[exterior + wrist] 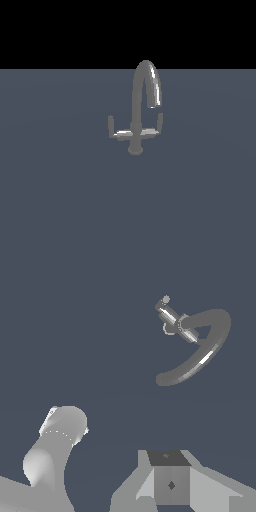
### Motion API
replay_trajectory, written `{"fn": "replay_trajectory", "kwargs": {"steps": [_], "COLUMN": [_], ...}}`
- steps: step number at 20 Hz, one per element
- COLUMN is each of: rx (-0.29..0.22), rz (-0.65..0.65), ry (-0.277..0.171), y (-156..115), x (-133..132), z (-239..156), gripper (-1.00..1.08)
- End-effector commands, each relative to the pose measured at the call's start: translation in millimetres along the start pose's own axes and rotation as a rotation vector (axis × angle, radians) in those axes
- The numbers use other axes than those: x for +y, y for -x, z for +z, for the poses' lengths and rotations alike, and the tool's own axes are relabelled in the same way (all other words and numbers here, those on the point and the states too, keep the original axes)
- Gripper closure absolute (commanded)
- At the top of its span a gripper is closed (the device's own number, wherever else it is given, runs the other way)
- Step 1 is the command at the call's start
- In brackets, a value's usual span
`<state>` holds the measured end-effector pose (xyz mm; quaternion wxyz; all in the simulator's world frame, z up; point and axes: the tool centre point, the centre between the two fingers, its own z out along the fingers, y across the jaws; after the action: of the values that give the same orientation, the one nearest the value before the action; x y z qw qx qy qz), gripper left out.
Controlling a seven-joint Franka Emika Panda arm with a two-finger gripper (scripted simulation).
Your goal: Turn on the faucet by rotating a designated handle.
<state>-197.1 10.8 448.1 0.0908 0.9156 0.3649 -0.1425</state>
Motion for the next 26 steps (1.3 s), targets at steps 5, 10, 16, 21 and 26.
{"fn": "replay_trajectory", "kwargs": {"steps": [5, 10, 16, 21, 26], "rx": [-0.106, -0.189, -0.291, -0.378, -0.466], "rz": [-0.199, -0.351, -0.534, -0.686, -0.837], "ry": [0.024, 0.032, 0.032, 0.022, 0.005], "y": [-15, -27, -42, -55, -69], "x": [15, 27, 40, 50, 59], "z": [12, 22, 34, 45, 55], "gripper": [1.08, 1.08, 1.08, 1.08, 1.08]}}
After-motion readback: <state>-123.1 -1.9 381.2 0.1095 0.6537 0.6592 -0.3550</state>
